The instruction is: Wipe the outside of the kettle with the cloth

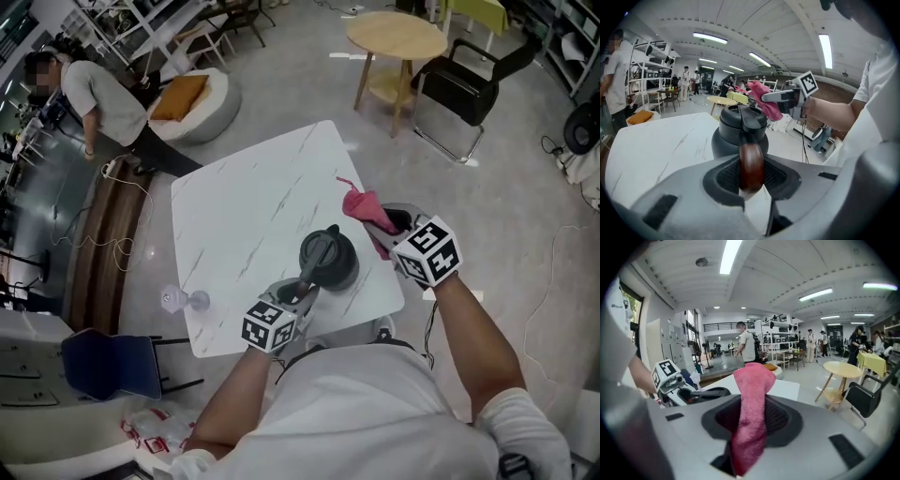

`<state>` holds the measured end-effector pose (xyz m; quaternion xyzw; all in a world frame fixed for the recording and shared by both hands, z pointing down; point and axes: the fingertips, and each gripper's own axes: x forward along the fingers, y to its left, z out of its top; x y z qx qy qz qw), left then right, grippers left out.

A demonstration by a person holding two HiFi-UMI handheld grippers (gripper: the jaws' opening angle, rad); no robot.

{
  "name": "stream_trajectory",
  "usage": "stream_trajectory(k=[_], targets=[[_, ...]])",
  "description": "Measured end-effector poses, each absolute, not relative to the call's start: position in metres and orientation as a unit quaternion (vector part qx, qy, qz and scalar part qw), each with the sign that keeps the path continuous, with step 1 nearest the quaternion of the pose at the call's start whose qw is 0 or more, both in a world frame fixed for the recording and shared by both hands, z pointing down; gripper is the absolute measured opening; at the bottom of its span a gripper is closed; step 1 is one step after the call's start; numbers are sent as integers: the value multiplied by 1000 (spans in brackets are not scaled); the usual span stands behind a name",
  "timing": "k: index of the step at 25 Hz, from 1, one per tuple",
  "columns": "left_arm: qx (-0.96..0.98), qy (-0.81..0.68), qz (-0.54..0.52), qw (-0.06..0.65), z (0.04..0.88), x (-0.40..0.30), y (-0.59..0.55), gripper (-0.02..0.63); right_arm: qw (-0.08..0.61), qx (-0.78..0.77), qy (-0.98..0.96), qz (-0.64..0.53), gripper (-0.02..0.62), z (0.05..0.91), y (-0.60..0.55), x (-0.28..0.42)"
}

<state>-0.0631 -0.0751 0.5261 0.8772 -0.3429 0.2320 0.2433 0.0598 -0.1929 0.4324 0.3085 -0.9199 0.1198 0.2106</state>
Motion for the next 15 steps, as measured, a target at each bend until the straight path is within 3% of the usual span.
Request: stream_trajectory(k=[4, 8, 15], targets=[[867, -361, 181, 292, 523, -80, -81, 98, 188, 301, -927, 120, 123, 428, -159, 46], [850, -375, 137, 343, 519, -106, -93, 98, 208, 264, -939, 70, 124, 428, -138, 10], [828, -361, 97, 417, 516, -131, -116, 98, 294, 222, -916, -162, 127, 420, -134, -63]])
